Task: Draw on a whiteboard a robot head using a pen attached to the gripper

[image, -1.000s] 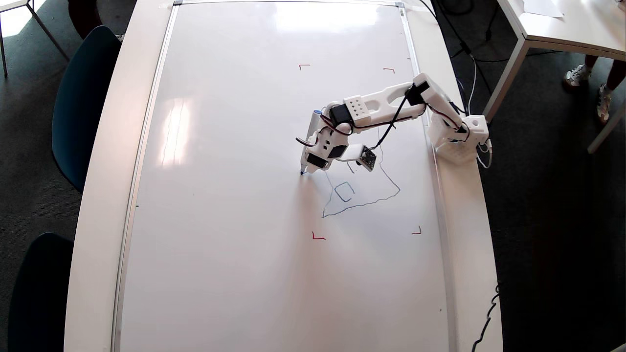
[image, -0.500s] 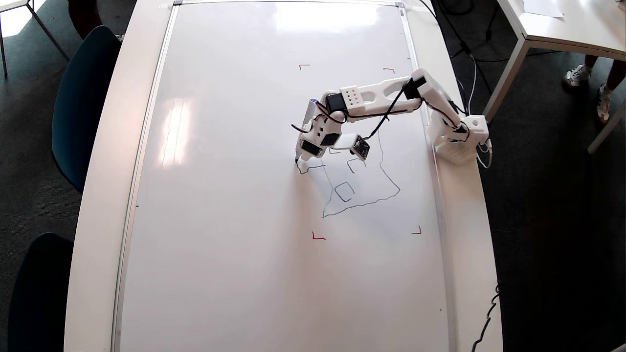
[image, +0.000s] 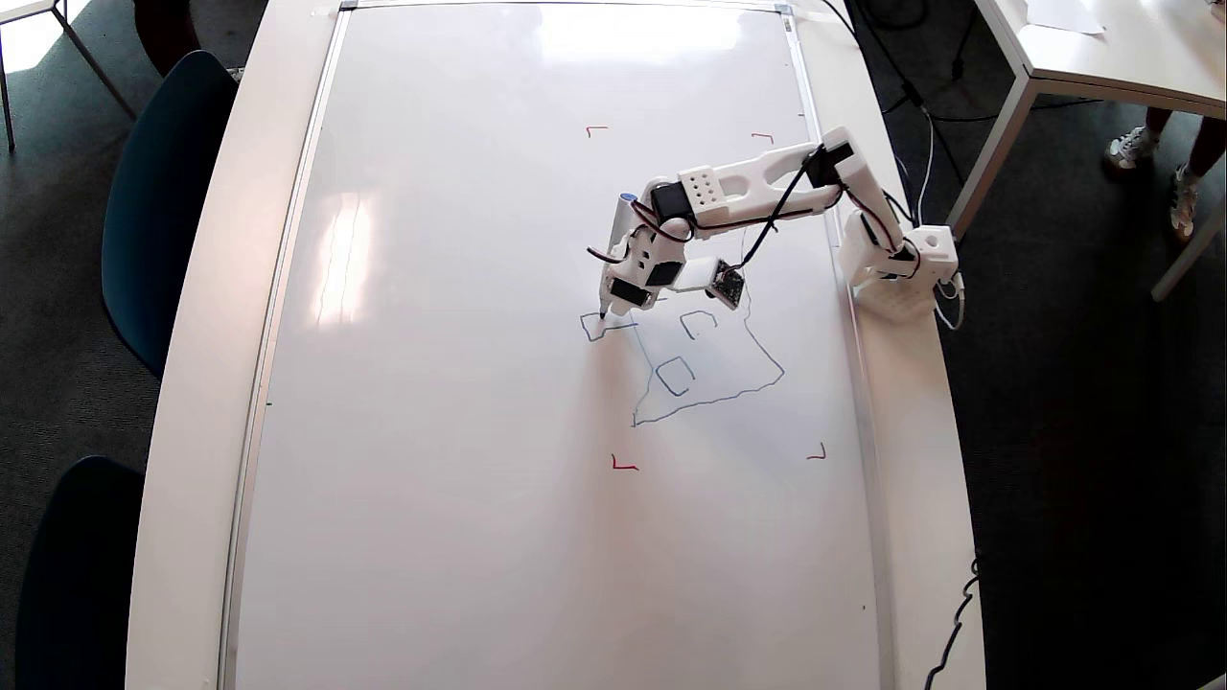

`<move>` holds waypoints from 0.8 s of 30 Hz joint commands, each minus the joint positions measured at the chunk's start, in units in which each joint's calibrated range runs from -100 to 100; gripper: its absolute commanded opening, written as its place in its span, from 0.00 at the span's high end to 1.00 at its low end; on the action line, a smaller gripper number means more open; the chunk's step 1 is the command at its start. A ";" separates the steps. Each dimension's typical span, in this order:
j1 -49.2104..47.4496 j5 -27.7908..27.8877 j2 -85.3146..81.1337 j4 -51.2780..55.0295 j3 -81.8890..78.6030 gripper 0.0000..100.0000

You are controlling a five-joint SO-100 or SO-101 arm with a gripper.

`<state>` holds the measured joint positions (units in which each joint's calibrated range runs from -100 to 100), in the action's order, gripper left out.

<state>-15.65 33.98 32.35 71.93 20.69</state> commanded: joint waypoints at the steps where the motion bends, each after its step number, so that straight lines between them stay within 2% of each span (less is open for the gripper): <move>1: -1.90 -0.17 -2.47 0.70 -0.16 0.99; 13: -1.97 -0.23 -4.75 0.79 2.02 0.99; 24: 2.90 -0.23 -13.34 0.88 23.54 0.99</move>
<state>-14.48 33.88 24.01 73.04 35.84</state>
